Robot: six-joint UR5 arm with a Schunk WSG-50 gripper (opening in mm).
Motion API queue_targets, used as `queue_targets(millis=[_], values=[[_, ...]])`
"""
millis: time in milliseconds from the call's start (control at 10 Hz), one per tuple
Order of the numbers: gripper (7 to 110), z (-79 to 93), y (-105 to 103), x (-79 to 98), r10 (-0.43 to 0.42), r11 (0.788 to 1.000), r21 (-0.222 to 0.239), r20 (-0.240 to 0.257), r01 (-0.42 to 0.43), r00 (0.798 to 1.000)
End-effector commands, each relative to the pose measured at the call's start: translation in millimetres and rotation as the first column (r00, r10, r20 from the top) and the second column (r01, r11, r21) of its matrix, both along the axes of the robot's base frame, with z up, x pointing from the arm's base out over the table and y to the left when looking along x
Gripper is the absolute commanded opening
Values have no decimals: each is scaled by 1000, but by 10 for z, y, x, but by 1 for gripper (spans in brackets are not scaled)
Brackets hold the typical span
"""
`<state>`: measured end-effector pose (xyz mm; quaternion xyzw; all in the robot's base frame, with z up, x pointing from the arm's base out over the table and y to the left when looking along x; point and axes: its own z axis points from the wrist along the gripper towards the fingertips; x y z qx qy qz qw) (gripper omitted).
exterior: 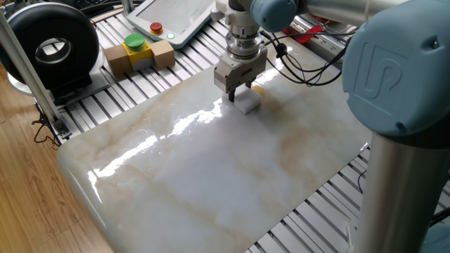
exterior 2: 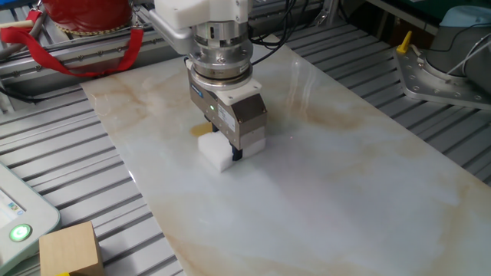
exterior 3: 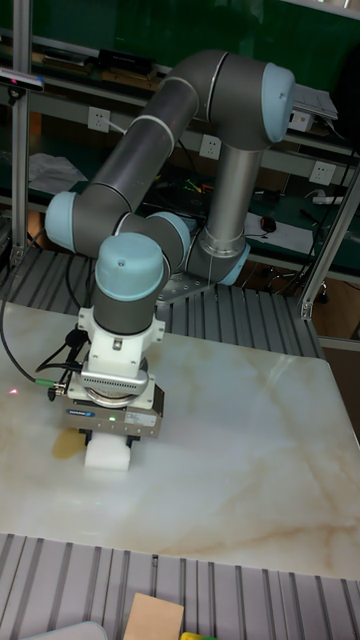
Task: Clean the tabletop with a sponge
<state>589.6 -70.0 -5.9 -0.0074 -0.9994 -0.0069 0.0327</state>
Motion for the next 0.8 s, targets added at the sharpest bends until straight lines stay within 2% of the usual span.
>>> queue_targets(millis=[0, 700], values=[[7, 20, -18, 11, -5, 1000, 9, 2, 5, 1000], [7, 5, -92, 5, 5, 1000, 5, 2, -5, 1000]])
